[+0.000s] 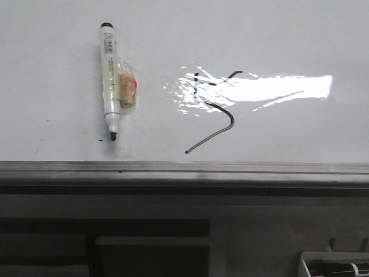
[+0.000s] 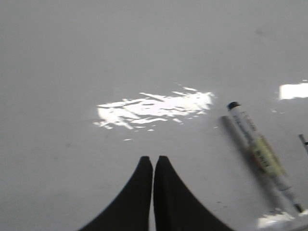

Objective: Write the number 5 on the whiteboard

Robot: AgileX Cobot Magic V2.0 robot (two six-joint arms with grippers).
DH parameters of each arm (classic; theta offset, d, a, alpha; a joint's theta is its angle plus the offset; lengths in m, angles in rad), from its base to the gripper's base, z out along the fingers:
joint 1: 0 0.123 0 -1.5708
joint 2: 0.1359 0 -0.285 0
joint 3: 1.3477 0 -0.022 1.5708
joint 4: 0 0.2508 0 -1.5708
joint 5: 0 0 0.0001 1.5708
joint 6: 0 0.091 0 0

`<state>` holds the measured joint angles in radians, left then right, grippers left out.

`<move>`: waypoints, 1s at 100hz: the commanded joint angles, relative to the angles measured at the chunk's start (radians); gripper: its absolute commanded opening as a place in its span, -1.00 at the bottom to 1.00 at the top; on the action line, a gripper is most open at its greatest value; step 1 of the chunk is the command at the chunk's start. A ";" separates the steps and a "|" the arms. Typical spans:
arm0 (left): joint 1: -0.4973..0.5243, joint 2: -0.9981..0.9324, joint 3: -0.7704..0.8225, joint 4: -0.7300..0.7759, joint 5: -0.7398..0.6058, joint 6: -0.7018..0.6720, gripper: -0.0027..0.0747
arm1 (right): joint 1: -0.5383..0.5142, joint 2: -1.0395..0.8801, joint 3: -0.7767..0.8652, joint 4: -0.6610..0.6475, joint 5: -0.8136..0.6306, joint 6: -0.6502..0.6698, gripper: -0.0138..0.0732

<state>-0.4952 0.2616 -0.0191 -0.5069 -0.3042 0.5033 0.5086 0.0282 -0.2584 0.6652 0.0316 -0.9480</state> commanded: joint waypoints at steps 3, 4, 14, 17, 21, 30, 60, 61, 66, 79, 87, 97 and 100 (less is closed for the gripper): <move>0.151 -0.037 0.001 0.264 -0.022 -0.178 -0.98 | -0.006 0.012 -0.024 0.007 -0.068 0.004 -0.83; 0.161 -0.046 0.001 0.275 -0.019 -0.203 -0.98 | -0.006 0.012 -0.024 0.007 -0.068 0.004 -0.83; 0.298 -0.103 0.035 0.337 0.048 -0.339 -0.98 | -0.006 0.012 -0.024 0.007 -0.068 0.004 -0.83; 0.327 -0.120 0.041 0.346 0.072 -0.367 -0.98 | -0.006 0.012 -0.024 0.007 -0.068 0.004 -0.83; 0.365 -0.145 0.041 0.364 0.156 -0.400 -0.98 | -0.006 0.012 -0.024 0.007 -0.068 0.004 -0.83; 0.421 -0.195 0.041 0.379 0.292 -0.418 -0.98 | -0.006 0.012 -0.024 0.007 -0.068 0.004 -0.83; 0.455 -0.295 0.041 0.351 0.572 -0.421 -0.98 | -0.006 0.012 -0.024 0.007 -0.068 0.004 -0.83; 0.455 -0.295 0.041 0.351 0.572 -0.421 -0.98 | -0.006 0.012 -0.024 0.007 -0.068 0.004 -0.83; 0.455 -0.295 0.041 0.344 0.572 -0.421 -0.98 | -0.006 0.012 -0.024 0.007 -0.068 0.004 -0.83; 0.455 -0.295 0.041 0.344 0.574 -0.421 -0.98 | -0.006 0.012 -0.024 0.007 -0.068 0.004 -0.83; 0.455 -0.295 0.041 0.344 0.574 -0.421 -0.98 | -0.006 0.012 -0.024 0.007 -0.068 0.004 -0.83; 0.455 -0.295 0.041 0.344 0.574 -0.421 -0.98 | -0.006 0.012 -0.024 0.007 -0.068 0.004 -0.83; 0.455 -0.295 0.041 0.344 0.574 -0.421 -0.98 | -0.006 0.012 -0.024 0.007 -0.068 0.004 -0.83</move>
<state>-0.0447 -0.0060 0.0039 -0.1503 0.3316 0.0924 0.5086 0.0260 -0.2584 0.6652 0.0316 -0.9480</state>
